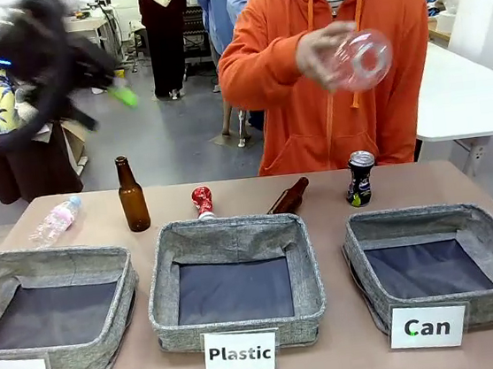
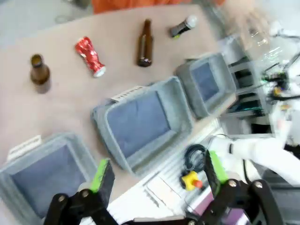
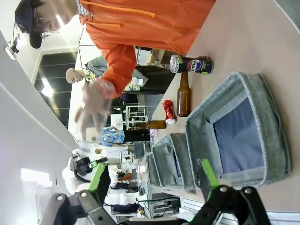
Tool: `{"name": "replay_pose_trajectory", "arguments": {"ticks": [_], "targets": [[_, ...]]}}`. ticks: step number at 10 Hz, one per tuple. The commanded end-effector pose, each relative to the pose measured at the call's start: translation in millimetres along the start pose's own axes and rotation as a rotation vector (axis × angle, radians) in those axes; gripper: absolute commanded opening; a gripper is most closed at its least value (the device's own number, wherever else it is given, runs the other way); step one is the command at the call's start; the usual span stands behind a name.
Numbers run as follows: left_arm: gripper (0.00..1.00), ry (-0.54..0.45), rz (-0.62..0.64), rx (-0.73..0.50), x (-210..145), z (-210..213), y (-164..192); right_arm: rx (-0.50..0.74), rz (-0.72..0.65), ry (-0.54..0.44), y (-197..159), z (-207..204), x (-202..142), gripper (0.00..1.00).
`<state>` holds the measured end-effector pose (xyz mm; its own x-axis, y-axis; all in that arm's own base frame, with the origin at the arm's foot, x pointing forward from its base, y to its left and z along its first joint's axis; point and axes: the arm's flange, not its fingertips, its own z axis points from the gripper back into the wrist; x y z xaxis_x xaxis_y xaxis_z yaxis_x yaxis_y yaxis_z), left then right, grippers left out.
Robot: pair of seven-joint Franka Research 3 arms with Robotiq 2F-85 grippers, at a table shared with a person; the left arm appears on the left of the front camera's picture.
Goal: Sort the can waste into the basket.
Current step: Pick up the can waste from the table and place it in the right Fabric basket.
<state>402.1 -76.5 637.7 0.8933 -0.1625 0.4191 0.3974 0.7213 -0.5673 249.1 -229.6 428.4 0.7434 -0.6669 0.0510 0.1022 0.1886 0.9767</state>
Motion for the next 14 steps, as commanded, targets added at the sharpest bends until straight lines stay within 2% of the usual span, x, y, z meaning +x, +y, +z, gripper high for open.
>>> {"name": "replay_pose_trajectory", "arguments": {"ticks": [1,2,3,4,5,7,9,11,13,14], "targets": [[1.0,-0.082,0.088,-0.195,-82,114,103,0.024,0.007,-0.012,4,1,4,1.0],[1.0,-0.134,0.122,-0.287,-121,150,151,0.024,0.007,-0.012,4,1,4,1.0],[1.0,-0.236,0.265,-0.303,-156,173,199,0.024,0.007,-0.012,4,1,4,1.0],[1.0,-0.284,0.346,-0.355,-180,185,238,0.024,0.007,-0.012,4,1,4,1.0],[1.0,-0.322,0.426,-0.411,-204,184,276,0.024,0.007,-0.012,4,1,4,1.0],[1.0,-0.388,0.515,-0.521,-249,168,320,0.024,0.007,-0.012,4,1,4,1.0],[1.0,-0.4,0.525,-0.592,-265,148,340,0.024,0.007,-0.012,4,1,4,1.0],[1.0,-0.382,0.506,-0.597,-260,143,340,0.024,0.007,-0.012,4,1,4,1.0],[1.0,-0.333,0.462,-0.554,-242,143,320,0.024,0.007,-0.012,4,1,4,1.0],[1.0,-0.3,0.396,-0.498,-222,146,293,0.024,0.007,-0.012,4,1,4,1.0]]}}
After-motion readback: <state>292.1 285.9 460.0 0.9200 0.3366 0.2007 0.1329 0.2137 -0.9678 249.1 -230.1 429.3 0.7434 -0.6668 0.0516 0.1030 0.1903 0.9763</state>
